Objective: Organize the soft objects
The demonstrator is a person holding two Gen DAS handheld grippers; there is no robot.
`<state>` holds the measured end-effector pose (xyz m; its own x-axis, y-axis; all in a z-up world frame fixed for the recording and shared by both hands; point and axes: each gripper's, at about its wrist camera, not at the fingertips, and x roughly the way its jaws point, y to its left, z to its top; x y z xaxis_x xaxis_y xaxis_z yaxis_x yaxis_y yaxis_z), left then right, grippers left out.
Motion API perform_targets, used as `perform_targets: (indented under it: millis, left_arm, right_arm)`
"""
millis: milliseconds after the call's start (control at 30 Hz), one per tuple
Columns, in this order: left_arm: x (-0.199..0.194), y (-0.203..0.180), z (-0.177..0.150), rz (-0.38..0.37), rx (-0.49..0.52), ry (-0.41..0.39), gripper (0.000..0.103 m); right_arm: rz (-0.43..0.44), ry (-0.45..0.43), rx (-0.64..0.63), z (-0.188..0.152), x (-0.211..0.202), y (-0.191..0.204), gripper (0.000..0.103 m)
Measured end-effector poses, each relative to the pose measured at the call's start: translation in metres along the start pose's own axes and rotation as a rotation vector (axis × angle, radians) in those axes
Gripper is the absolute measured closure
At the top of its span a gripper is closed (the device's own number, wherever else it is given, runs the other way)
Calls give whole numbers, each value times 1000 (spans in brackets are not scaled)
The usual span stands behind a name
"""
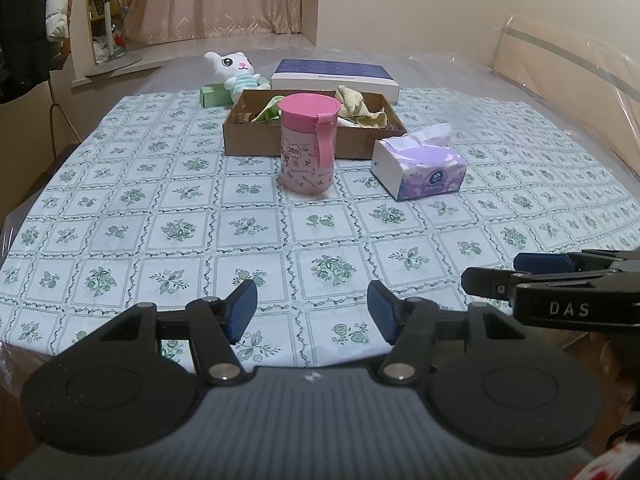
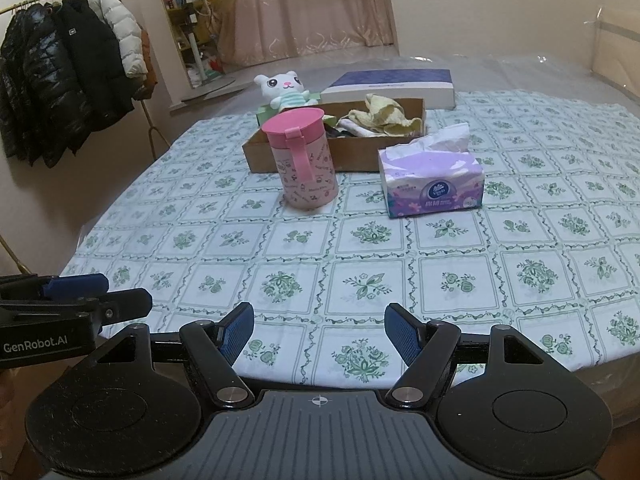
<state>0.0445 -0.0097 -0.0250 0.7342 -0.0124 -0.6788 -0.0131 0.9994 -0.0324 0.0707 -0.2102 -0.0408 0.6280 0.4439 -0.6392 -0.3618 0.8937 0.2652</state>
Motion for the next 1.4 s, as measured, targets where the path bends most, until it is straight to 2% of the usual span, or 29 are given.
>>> perform_targets:
  millis: [1400]
  left_arm:
    - [3,-2,1,-1,-2,2,44]
  right_arm:
    - [-5,4,5,2,2,-2,31]
